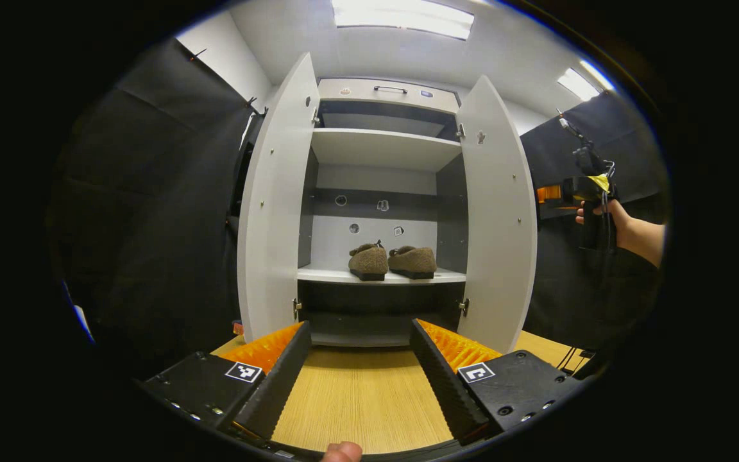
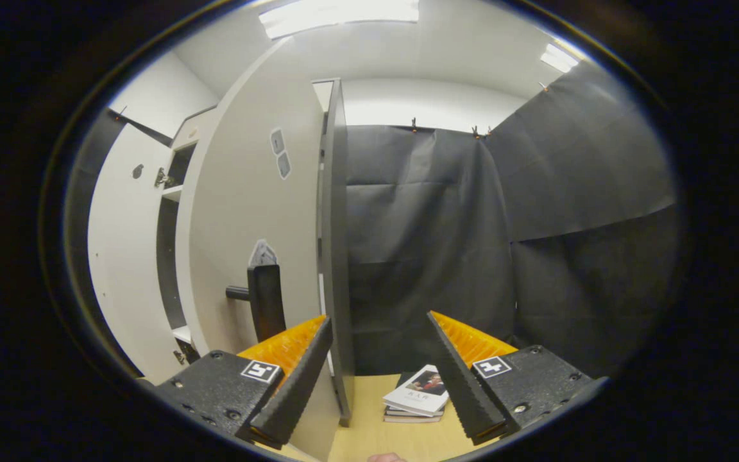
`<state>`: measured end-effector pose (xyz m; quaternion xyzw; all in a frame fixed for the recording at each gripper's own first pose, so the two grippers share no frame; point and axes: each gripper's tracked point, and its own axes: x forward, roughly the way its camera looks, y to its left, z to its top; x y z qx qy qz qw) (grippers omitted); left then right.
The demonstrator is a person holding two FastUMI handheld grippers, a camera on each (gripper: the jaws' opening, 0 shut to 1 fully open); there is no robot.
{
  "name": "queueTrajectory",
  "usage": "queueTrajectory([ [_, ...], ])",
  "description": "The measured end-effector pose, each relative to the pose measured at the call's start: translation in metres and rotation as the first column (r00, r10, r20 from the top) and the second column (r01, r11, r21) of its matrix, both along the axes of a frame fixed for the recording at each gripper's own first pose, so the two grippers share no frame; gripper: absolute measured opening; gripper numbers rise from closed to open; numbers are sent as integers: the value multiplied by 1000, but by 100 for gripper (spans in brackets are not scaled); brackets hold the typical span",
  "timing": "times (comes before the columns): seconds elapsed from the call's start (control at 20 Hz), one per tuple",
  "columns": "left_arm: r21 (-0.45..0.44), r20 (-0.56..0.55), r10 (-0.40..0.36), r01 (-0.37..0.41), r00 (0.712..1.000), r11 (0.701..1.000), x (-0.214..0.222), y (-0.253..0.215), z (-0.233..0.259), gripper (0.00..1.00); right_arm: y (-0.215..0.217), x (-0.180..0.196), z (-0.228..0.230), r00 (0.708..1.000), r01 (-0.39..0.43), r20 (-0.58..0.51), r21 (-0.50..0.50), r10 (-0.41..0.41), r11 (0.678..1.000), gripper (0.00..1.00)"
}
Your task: Grab one shoe with the right hand and put it into the shoe cabinet, grab the other shoe with the left hand and put it into the shoe cabinet; then close the right door with the right hand and the left door with the left hand.
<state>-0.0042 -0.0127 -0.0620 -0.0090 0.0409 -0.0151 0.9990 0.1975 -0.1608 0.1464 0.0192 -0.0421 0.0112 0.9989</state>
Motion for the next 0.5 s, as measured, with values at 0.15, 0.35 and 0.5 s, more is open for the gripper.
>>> queueTrajectory([
  [0.15, 2, -6, 24, -24, 1000, 1000, -1, 12, -2, 95, 23, -2, 2, 1000, -25, 18, -20, 25, 999, 94],
  [0.35, 22, -2, 41, -41, 999, 999, 5, 24, -2, 95, 49, 1, 1, 998, -56, 42, -13, 56, 998, 94],
  [0.5, 24, 1, 49, -49, 999, 998, 8, 29, -1, 94, 71, 6, 2, 994, -94, 53, -38, 96, 995, 94],
])
